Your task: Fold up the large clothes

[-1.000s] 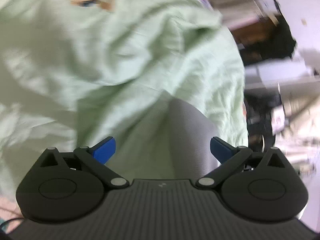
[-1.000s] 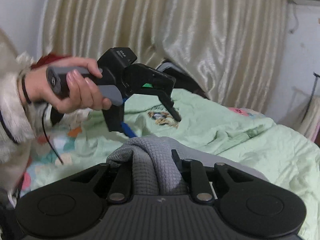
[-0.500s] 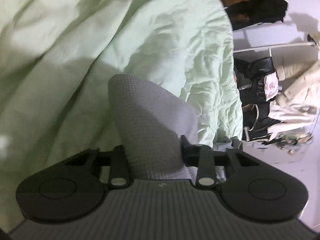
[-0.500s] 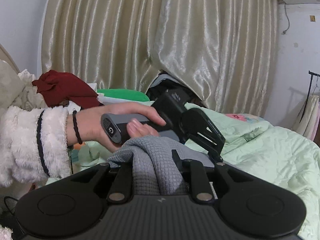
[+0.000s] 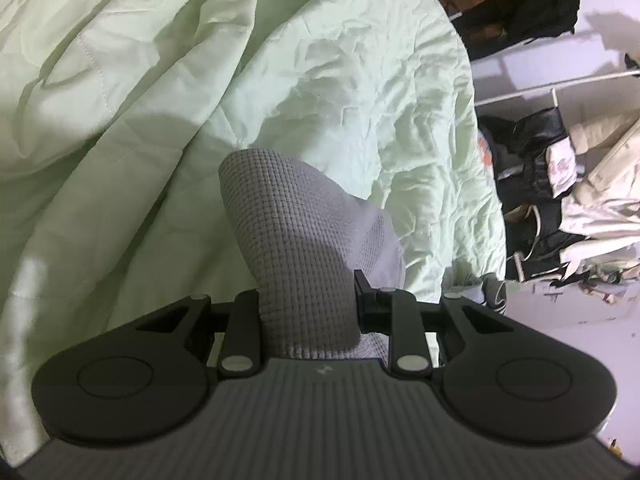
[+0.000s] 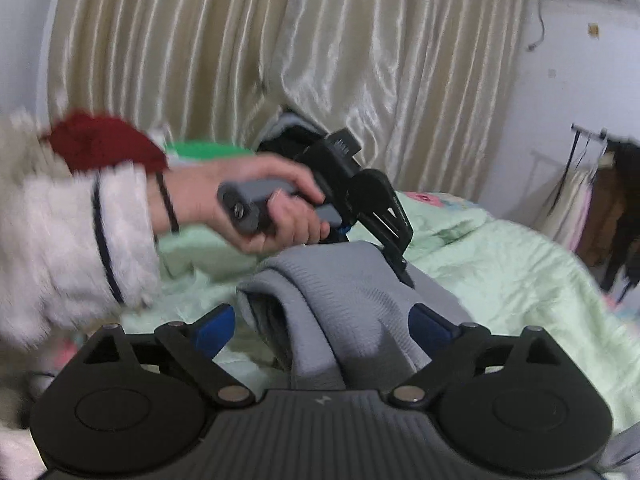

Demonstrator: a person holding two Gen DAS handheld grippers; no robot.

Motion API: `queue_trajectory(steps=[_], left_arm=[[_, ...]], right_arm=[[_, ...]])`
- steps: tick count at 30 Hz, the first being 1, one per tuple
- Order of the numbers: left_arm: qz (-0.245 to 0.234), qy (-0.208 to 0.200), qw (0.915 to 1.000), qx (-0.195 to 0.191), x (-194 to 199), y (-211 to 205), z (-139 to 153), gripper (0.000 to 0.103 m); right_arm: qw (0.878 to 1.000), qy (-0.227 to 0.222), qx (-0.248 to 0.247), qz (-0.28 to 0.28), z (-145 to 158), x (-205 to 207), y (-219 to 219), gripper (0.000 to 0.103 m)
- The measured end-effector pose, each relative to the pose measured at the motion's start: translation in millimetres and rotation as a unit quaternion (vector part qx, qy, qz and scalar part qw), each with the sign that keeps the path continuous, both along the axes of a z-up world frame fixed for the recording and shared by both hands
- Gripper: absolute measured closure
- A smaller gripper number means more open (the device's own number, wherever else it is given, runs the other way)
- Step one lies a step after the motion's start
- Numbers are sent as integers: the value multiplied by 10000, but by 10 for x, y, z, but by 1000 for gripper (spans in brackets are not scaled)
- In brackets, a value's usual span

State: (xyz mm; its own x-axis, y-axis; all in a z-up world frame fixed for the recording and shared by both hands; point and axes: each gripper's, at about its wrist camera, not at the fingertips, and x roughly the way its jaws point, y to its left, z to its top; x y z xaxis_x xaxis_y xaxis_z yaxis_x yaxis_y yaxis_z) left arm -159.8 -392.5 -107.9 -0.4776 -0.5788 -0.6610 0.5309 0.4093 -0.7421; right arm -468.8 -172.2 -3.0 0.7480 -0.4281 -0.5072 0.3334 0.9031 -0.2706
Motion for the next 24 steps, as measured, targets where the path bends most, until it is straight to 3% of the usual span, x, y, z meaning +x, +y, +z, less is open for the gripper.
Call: queue_trajectory(steps=[3, 6, 7, 9, 11, 12, 15, 16, 18, 19, 24], left_arm=[[-147, -103, 9997, 179, -43, -62, 68, 78], [-282, -236, 9990, 250, -86, -113, 169, 78], [-283, -233, 9990, 245, -87, -127, 183, 78], [-286, -118, 9993, 215, -72, -149, 181, 79], [-307, 63, 9994, 136, -67, -161, 170, 79], [-350, 49, 9993, 77, -84, -173, 182, 79], [-556, -466, 9973, -75, -262, -210, 326, 81], [-588, -475, 9969, -212, -310, -212, 397, 81], [-631, -231, 9965, -500, -380, -252, 525, 80], [-666, -117, 9959, -606, -425, -292, 593, 80], [-1068, -149, 9908, -812, -935, -571, 990, 80]], right_arm=[[9996, 199, -181, -105, -75, 251, 53, 7], [9956, 603, -443, -571, -237, 549, 45, 9], [9951, 600, -326, -712, -264, 551, -1, 17], [9935, 538, 39, -1003, -306, 526, -119, 61], [9860, 32, 983, -1349, -245, 357, -305, 67], [9758, -340, 1567, -1486, -200, 208, -461, 67], [9542, -829, 2425, -1542, -180, 8, -719, 68], [9352, -1145, 3009, -1478, -189, -119, -879, 68], [9145, -1455, 3481, -1463, -197, -252, -1015, 69], [8943, -1771, 3842, -1460, -194, -386, -1123, 69], [8228, -2822, 4697, -1508, -96, -978, -1340, 69]])
